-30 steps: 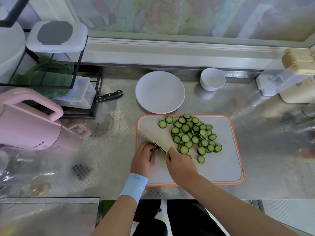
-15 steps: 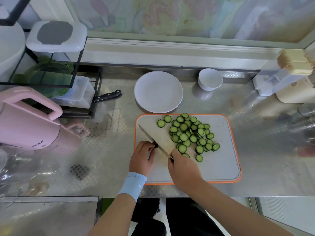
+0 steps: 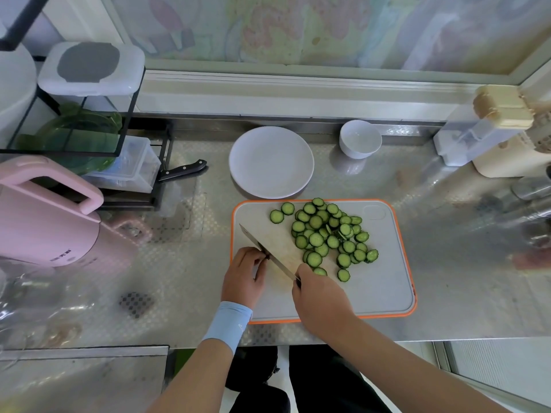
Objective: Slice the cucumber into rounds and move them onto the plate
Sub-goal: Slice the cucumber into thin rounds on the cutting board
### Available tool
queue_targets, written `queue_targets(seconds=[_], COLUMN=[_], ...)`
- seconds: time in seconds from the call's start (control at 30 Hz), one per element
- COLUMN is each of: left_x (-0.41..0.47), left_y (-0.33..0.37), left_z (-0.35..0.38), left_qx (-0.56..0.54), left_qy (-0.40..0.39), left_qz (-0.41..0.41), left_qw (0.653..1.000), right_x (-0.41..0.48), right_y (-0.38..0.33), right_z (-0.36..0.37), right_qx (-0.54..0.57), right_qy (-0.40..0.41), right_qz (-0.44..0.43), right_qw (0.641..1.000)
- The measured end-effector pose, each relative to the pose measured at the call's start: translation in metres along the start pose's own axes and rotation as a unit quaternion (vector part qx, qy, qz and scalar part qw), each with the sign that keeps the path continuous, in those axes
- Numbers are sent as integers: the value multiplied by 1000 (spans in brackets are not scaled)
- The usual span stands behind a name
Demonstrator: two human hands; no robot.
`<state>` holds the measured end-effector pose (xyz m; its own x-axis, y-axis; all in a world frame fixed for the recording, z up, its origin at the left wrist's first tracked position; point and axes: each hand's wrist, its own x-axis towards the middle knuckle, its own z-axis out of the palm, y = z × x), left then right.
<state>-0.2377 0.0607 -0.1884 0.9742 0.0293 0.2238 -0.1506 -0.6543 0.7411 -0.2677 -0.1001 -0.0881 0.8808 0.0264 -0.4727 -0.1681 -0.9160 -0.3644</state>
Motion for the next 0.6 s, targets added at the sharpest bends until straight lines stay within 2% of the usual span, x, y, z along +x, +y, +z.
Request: queue_targets(seconds=[0.6], left_x=[0], left_y=[-3], left_z=[3], left_qx=[-13], left_qy=[22], left_qz=[18], left_qw=[1000], right_x=[21], right_y=[-17], right_z=[-1], right_qx=[-34], right_qy=[-16], right_qz=[1], right_qw=[999])
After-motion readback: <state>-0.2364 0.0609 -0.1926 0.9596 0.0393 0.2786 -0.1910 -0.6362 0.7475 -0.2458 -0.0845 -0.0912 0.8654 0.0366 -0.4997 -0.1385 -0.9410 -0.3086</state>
